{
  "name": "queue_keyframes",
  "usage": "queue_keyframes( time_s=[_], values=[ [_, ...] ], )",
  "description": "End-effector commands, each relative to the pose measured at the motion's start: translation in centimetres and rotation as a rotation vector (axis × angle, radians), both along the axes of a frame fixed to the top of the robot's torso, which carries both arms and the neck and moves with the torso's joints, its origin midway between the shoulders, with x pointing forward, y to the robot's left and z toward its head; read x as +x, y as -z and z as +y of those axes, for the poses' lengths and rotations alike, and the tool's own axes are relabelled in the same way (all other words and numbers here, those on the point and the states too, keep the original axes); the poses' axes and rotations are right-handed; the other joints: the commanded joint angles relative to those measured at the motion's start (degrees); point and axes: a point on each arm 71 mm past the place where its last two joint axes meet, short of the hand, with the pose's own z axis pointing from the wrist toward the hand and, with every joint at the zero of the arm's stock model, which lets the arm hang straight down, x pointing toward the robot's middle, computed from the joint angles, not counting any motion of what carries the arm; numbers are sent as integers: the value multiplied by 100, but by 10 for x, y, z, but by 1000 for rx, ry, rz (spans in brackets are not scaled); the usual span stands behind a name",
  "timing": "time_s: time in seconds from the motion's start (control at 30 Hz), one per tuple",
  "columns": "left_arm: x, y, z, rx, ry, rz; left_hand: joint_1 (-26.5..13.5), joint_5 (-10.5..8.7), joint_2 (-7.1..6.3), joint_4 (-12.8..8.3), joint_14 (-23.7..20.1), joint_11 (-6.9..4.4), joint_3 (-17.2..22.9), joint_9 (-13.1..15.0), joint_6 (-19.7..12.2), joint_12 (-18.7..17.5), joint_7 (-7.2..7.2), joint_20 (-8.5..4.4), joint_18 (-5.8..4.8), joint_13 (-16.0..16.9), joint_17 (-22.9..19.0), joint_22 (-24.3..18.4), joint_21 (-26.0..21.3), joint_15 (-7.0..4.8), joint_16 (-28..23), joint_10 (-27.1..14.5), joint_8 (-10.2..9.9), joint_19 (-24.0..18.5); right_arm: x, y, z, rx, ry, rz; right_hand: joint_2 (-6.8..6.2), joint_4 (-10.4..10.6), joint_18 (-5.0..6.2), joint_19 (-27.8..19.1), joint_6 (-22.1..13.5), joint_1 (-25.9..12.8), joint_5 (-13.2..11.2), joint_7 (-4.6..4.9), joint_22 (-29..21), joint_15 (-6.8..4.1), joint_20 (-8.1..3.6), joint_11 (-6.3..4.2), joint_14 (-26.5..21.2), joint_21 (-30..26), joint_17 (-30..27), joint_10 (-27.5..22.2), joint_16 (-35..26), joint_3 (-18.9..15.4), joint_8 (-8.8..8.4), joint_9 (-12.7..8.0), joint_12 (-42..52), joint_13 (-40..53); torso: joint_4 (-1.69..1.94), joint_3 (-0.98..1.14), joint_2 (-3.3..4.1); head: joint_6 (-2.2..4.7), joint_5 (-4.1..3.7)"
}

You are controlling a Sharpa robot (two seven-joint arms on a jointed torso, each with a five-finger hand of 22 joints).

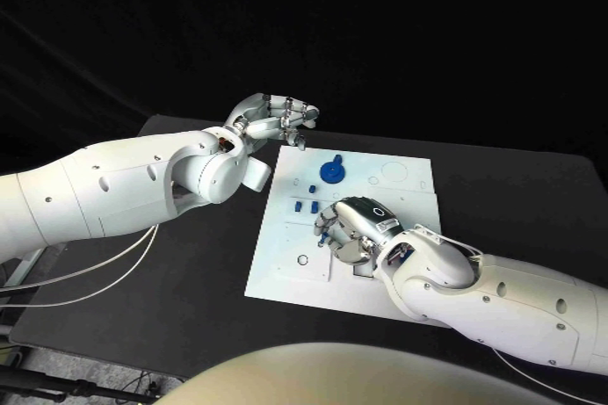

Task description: Assemble the parts on the task board

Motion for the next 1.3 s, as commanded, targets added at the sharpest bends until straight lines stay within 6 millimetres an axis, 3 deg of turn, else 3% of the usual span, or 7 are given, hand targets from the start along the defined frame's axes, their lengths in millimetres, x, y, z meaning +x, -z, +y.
queue_keyframes(
  time_s=[0.03,1.3],
  values=[
    [-1,-1,-2,-8,19,0,24,25,36,-5,1,10,0,-3,-21,-28,3,8,97,-9,3,-9,-37,11,-11,-27,-10,41,-2,1,2,-20,-19,0,36,2,-58,-33,27,-13,37,-1,364,-42,-18,-275,365,-26,371,342,11,24,-26,5,29,223,0,1,3,0,10],
    [-1,0,1,0,11,7,19,26,75,22,-10,13,-10,-3,-22,-26,4,11,97,-13,-6,-14,-53,16,-15,-40,-5,46,-6,14,9,-109,-75,5,38,-4,-54,-44,22,-31,37,0,361,-42,-17,-274,365,-40,372,341,11,22,-34,7,16,229,-1,-5,-3,0,26]
  ],
)
